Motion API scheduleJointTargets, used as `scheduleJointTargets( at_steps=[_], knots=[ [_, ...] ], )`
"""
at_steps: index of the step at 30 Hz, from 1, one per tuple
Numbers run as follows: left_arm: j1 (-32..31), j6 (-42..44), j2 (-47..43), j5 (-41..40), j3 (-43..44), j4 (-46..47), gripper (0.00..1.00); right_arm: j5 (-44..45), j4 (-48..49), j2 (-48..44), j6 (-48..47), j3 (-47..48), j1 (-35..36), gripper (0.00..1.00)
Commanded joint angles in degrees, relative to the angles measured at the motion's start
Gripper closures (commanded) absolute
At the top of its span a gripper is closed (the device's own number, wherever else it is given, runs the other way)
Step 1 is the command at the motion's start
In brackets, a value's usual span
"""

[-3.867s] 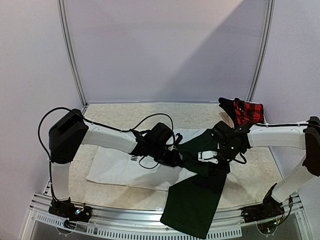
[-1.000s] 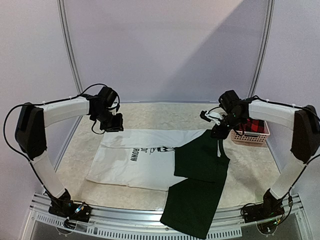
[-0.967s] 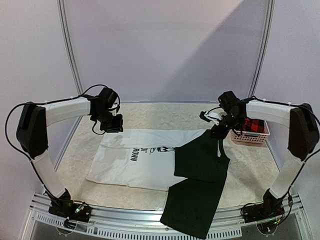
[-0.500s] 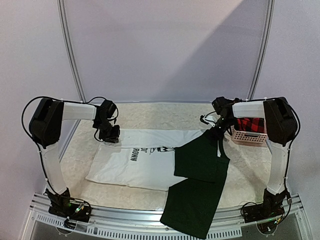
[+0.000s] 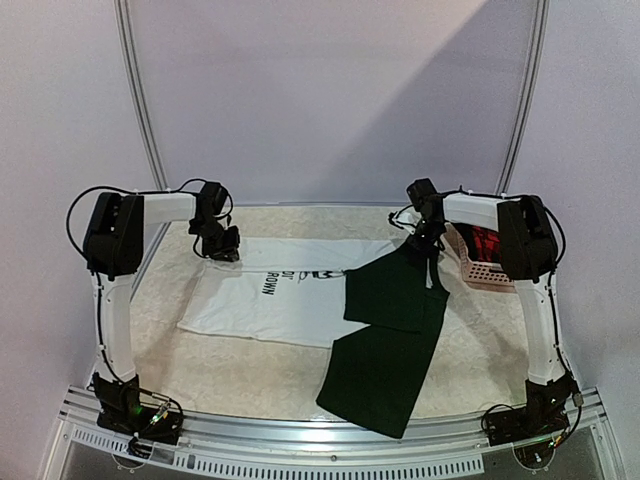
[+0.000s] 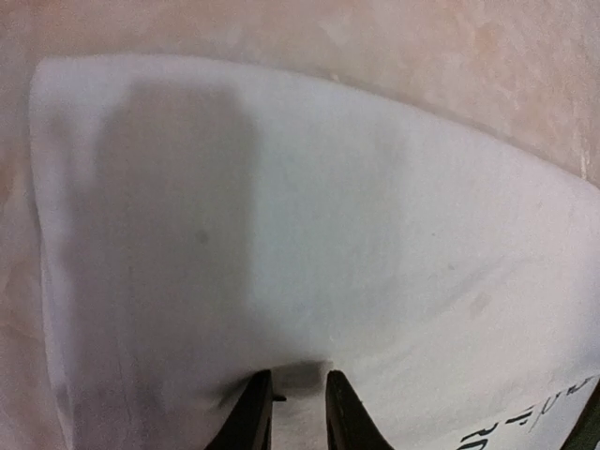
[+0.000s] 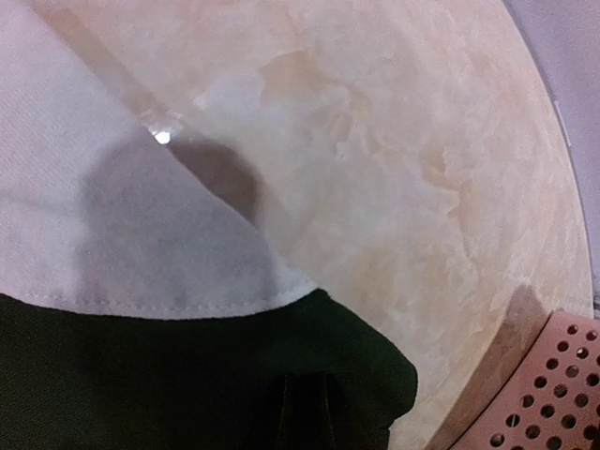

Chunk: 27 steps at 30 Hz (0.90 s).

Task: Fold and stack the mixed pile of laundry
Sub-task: Move the 1/3-folded T-shirt to the center of the board, then pick up the 1/3-folded T-shirt from the center of the board.

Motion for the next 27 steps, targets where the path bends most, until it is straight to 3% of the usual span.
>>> scheduleJointTargets(
  at_steps=[1, 8, 14, 16, 21, 27],
  knots=[
    [1.6, 1.7, 7.0, -1.5, 5.8, -2.7, 0.78, 3.3, -2.8, 6.5, -2.0, 5.2, -1.0, 0.90],
    [2.0, 1.7, 9.9, -2.3, 14.5, -5.6, 0.77, 3.8, -2.6, 11.5, -2.4, 13.3, -1.0, 0.90],
    [2.0, 2.5, 4.5, -3.9, 17.0, -7.4, 0.73, -0.4, -4.0, 9.2, -1.7, 16.0, -1.5, 0.91],
    [1.8, 2.9, -0.5, -4.9, 14.9, -6.7, 0.70, -3.5, -5.3, 4.8, 0.4, 14.9, -1.5, 0.87],
    [0.1, 5.8, -18.3, -5.7, 2.4, -0.1, 0.63, -13.9, -3.0, -17.2, 4.1, 1.9, -1.5, 0.62],
    [-5.6, 16.2, -40.3, -9.4, -18.1, 7.6, 0.60, -34.0, -5.7, -42.2, -0.2, -25.2, 1.3, 0.52]
  ],
)
